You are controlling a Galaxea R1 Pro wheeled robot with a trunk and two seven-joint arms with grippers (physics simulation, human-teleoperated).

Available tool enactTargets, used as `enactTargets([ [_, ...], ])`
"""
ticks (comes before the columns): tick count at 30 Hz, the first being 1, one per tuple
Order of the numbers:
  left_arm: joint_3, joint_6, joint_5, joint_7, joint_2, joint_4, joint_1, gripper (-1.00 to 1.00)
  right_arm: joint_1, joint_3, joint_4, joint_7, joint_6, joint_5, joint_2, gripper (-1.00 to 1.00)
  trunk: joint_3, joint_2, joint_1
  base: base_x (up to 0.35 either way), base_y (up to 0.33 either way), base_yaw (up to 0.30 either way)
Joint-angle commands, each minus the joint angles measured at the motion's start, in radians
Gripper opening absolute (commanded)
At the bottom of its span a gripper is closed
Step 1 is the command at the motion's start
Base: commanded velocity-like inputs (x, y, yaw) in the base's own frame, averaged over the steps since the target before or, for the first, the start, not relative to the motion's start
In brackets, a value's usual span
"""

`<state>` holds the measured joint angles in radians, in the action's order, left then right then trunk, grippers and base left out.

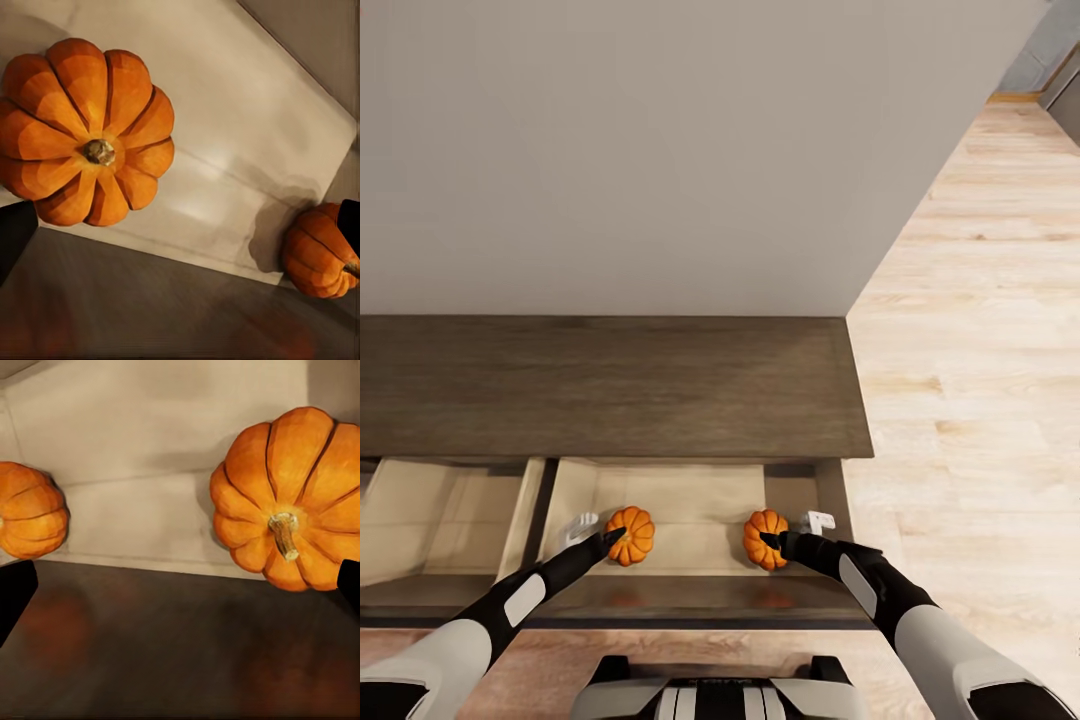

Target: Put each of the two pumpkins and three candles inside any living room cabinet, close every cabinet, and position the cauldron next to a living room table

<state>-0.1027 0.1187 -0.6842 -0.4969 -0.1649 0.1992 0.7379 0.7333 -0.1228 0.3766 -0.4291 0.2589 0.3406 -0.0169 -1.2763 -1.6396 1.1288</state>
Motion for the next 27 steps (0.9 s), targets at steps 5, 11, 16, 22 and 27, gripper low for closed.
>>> enactTargets([
  [5,0.0,0.012,0.0,0.001,-0.001,0.004,0.0,1.0,0.0,0.0,0.0,0.0,0.0,0.0,0.001,1.0,0.016,0.035,-0.019,0.0,0.0,0.0],
  [11,0.001,0.06,0.001,0.003,-0.001,0.007,0.0,1.0,0.0,-0.001,0.0,-0.007,0.0,0.0,0.002,1.0,0.035,0.077,-0.042,0.0,0.0,0.0],
  [16,0.0,0.14,0.002,0.003,0.0,0.011,0.0,1.0,0.0,0.0,-0.002,-0.072,0.0,0.001,-0.002,1.0,0.05,0.112,-0.061,0.0,0.0,0.0],
  [22,0.0,0.145,0.002,0.003,0.001,0.011,0.0,1.0,0.0,0.0,-0.002,-0.081,0.0,0.001,-0.008,1.0,0.069,0.154,-0.084,0.0,0.0,0.0],
  [27,0.0,0.145,0.002,0.003,0.002,0.011,0.0,1.0,0.0,0.0,-0.002,-0.083,0.0,0.002,-0.009,1.0,0.091,0.189,-0.104,0.0,0.0,0.0],
])
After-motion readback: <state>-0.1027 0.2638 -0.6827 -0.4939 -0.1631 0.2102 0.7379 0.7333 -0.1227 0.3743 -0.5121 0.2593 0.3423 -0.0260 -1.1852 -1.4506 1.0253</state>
